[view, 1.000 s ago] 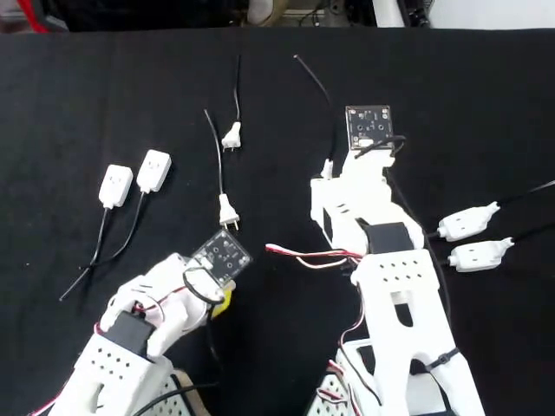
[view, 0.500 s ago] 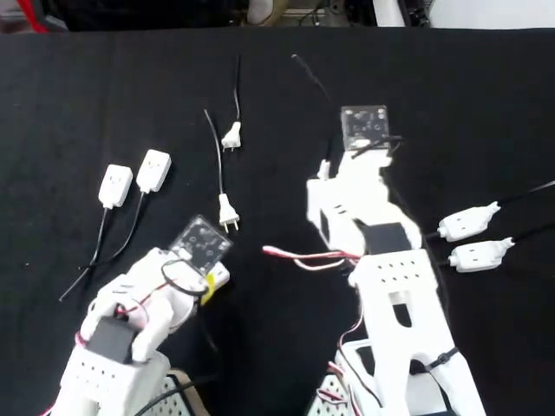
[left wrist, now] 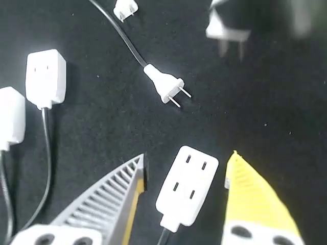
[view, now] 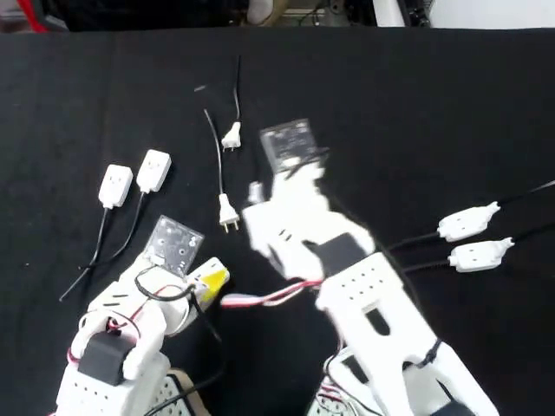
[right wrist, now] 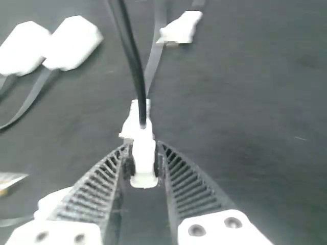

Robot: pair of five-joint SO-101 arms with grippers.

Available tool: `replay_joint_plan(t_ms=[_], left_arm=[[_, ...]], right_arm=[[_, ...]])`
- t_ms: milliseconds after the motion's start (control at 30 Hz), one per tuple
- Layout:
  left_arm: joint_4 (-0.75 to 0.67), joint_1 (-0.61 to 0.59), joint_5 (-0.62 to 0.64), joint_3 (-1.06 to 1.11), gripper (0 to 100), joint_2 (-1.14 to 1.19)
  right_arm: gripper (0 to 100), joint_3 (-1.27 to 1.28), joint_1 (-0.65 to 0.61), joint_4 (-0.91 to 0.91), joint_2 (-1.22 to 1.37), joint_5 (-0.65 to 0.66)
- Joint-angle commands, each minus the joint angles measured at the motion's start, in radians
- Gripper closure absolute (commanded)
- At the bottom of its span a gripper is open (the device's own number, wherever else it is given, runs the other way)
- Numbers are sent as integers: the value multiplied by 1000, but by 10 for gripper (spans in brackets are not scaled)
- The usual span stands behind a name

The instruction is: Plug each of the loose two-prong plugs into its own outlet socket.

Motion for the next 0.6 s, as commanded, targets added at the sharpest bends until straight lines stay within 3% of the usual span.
replay_joint_plan(t_ms=[0,333,567], left_arm=[[-34,-4,49,-4,740,-3],[-84,-76,143,-2,739,-3],[-133,-131,192,4,739,-3]], right_arm=[[987,-119,-100,81,-7,-15],[987,-179,-233,172,-13,-35],[987,-174,-293,284,-185,-35]])
